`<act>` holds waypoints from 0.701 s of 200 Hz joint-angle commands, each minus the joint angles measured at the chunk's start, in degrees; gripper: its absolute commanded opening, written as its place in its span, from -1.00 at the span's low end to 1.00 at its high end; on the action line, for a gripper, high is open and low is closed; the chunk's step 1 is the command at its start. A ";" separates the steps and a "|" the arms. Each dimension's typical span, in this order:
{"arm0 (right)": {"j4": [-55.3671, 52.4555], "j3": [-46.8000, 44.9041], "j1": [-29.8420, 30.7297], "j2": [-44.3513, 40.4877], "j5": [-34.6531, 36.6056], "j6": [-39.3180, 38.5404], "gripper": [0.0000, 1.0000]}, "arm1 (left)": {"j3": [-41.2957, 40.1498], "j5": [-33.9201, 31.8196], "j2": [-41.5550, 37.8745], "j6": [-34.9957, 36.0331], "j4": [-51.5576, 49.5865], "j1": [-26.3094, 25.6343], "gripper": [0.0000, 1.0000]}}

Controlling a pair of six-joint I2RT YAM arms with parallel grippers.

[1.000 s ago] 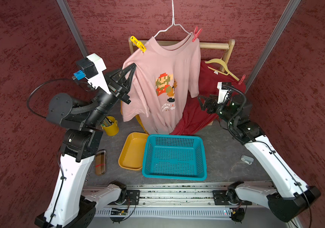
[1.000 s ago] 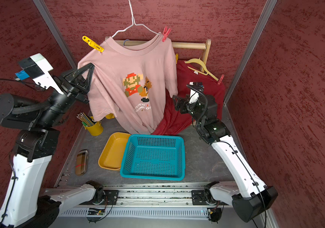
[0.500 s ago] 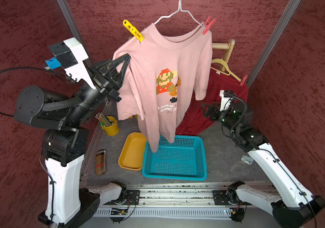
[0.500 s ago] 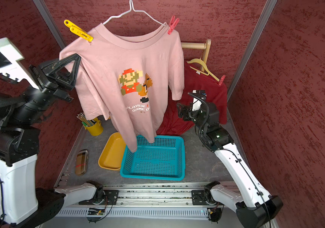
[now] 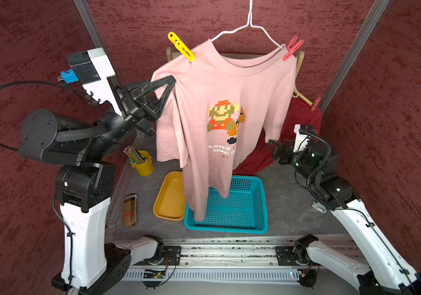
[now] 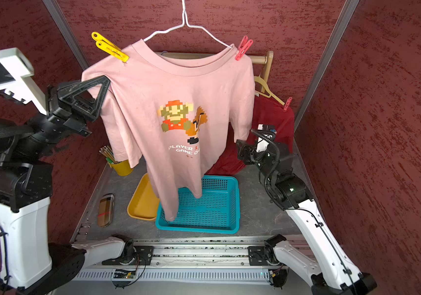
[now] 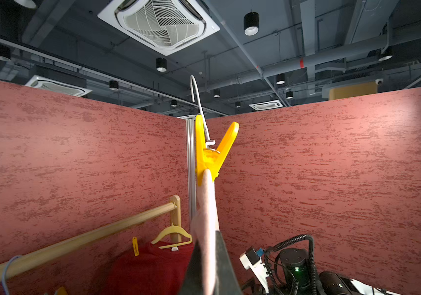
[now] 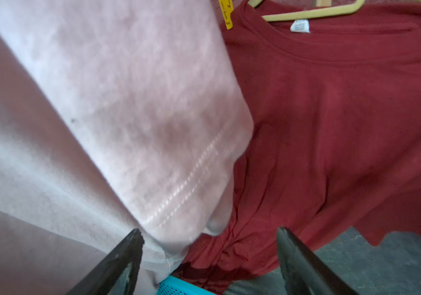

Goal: Remove the clothespins securing t-shirts to the hanger
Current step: Pick up the hanger from the clothes rail.

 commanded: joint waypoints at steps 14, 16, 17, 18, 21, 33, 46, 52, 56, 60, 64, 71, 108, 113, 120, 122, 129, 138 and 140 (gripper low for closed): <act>-3.61 -0.05 0.23 -2.40 3.63 0.50 0.69 | 4.41 1.40 -0.22 -3.15 6.13 0.50 -1.00; -3.66 -0.06 0.24 -2.49 3.68 0.43 0.69 | 4.73 1.36 -0.17 -2.99 5.99 0.52 -1.00; -3.71 -0.06 0.24 -2.50 3.69 0.46 0.68 | 4.87 1.39 -0.19 -2.91 5.79 0.51 -1.00; -3.74 -0.01 0.24 -2.55 3.69 0.48 0.68 | 4.98 1.32 -0.20 -2.82 5.60 0.55 -1.00; -3.83 -0.05 0.24 -2.71 3.76 0.49 0.69 | 5.44 1.19 -0.21 -2.47 5.24 0.58 -1.00; -3.87 0.03 0.19 -3.23 3.82 0.59 0.69 | 6.07 0.04 -0.78 -1.26 3.99 0.59 -1.00; -3.92 0.20 0.18 -3.61 3.67 0.76 0.69 | 5.72 -1.10 -1.73 -0.23 4.01 0.59 -1.00; -3.85 0.46 0.17 -3.68 3.40 0.85 0.68 | 5.71 -1.28 -2.00 0.05 3.93 0.63 -1.00; -3.93 0.62 0.19 -3.75 3.27 0.87 0.69 | 5.80 -1.30 -2.12 0.20 3.84 0.59 -1.00; -4.02 0.86 0.22 -3.71 3.14 0.86 0.69 | 5.89 -1.29 -2.14 0.33 3.60 0.65 -1.00; -4.26 1.05 0.19 -3.71 2.95 0.85 0.68 | 5.90 -1.24 -2.22 0.38 3.35 0.59 -1.00; -4.50 1.49 0.24 -3.70 2.79 0.84 0.68 | 5.87 -1.05 -2.23 0.43 3.08 0.63 -1.00; -5.28 2.48 0.20 -4.13 2.58 0.93 0.68 | 2.97 1.04 -2.49 0.17 2.40 0.62 -1.00; -5.34 2.45 0.19 -4.21 2.61 0.98 0.68 | 1.74 1.29 -2.73 0.05 2.56 0.62 -1.00; -5.56 2.43 0.19 -4.54 2.62 1.02 0.68 | -0.65 1.70 -3.30 -0.22 3.11 0.67 -1.00; -5.62 2.41 0.23 -4.63 2.68 1.02 0.68 | -1.33 1.86 -3.49 -0.37 3.30 0.72 -1.00; -5.82 2.32 0.18 -4.97 2.70 1.11 0.68 | -4.75 2.54 -4.29 -1.22 4.84 0.88 -1.00; -6.12 2.09 0.20 -5.45 3.07 1.21 0.68 | -9.74 3.58 -5.52 -2.95 7.71 1.57 -1.00; -6.17 2.06 0.23 -5.53 3.19 1.14 0.68 | -11.09 3.87 -5.80 -3.45 8.50 1.78 -1.00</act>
